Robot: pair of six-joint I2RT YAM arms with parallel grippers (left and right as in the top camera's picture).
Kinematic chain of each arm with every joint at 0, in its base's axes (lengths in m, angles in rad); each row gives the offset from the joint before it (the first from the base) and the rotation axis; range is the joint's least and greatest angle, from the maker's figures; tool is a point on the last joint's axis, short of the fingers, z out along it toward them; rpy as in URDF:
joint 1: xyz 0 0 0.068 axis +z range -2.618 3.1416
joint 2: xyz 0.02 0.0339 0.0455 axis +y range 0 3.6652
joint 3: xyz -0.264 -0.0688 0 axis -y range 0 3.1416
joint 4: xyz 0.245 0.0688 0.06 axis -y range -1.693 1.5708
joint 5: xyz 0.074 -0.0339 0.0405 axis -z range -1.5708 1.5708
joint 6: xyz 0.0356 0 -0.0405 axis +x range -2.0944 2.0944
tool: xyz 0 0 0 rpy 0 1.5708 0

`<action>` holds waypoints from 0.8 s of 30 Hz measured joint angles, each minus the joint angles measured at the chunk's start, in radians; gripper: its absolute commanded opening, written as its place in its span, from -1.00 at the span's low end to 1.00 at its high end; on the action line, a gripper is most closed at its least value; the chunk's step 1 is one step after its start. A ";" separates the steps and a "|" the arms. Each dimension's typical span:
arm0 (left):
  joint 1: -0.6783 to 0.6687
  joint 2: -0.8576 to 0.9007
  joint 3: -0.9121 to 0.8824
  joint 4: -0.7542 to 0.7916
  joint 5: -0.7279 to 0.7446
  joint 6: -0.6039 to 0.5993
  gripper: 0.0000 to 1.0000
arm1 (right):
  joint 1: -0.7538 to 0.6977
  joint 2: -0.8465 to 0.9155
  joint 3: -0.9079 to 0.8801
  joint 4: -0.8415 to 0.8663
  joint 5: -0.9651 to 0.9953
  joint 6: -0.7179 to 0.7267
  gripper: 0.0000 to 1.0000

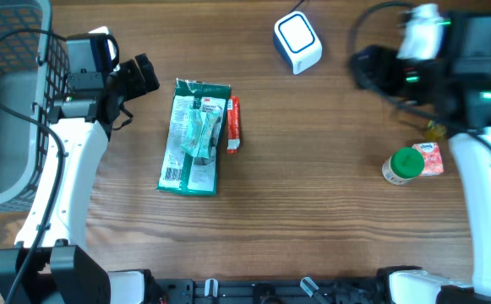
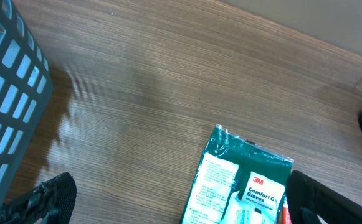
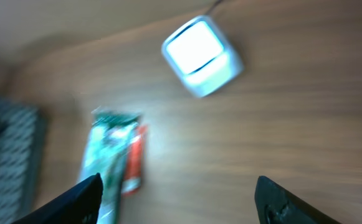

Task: Scan the item barcode
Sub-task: 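Move the right gripper back toward the red toothbrush pack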

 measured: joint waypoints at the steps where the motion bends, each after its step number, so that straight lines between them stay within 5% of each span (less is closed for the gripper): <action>1: 0.000 0.000 0.000 0.000 0.000 0.000 1.00 | 0.064 0.011 -0.015 0.029 -0.013 0.037 0.43; 6: 0.000 0.000 0.000 0.000 0.000 0.000 1.00 | 0.352 0.126 -0.084 0.166 0.024 0.197 -0.10; 9: 0.000 0.000 0.000 0.000 0.000 0.000 1.00 | 0.468 0.250 -0.085 0.249 0.055 0.227 -0.87; 14: 0.000 0.000 0.000 0.001 0.000 0.000 1.00 | 0.573 0.454 -0.097 0.367 0.069 0.264 -0.91; 24: 0.000 0.000 0.000 0.000 0.000 0.000 1.00 | 0.573 0.510 -0.098 0.399 0.072 0.293 -0.91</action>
